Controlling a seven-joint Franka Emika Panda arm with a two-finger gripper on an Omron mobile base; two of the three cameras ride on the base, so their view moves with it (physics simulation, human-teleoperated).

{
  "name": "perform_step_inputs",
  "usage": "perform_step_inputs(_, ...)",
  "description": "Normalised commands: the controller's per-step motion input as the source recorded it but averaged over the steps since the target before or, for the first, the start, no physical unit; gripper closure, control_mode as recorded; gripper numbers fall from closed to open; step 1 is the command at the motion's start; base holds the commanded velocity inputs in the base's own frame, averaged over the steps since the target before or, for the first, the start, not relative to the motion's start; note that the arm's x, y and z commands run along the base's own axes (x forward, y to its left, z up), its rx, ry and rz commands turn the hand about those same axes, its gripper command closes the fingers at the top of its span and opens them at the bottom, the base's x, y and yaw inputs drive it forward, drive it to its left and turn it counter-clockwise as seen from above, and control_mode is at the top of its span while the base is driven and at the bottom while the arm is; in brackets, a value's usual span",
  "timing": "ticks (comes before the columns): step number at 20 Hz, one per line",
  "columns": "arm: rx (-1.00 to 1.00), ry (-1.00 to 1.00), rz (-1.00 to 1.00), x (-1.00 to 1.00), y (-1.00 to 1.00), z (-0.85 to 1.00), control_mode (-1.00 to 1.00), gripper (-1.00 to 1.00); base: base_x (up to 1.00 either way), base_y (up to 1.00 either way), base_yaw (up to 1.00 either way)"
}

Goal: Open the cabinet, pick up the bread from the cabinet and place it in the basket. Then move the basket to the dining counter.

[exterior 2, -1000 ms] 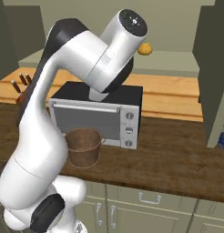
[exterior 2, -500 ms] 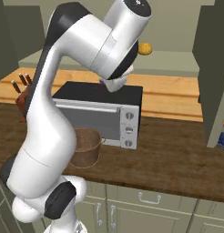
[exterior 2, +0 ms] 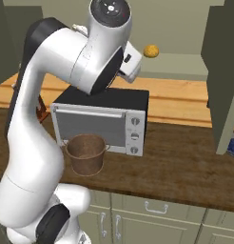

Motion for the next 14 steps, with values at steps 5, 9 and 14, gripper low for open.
perform_step_inputs(5,-0.36,-0.57,0.0,0.03,0.01,-0.25,-1.0,-1.0,0.0,0.0,0.0)
perform_step_inputs(9,-0.1,0.0,0.0,0.83,0.0,0.21,-1.0,-1.0,0.0,0.0,0.0)
perform_step_inputs(14,-0.14,0.2,0.01,1.0,0.06,0.5,-1.0,-1.0,0.0,0.0,0.0)
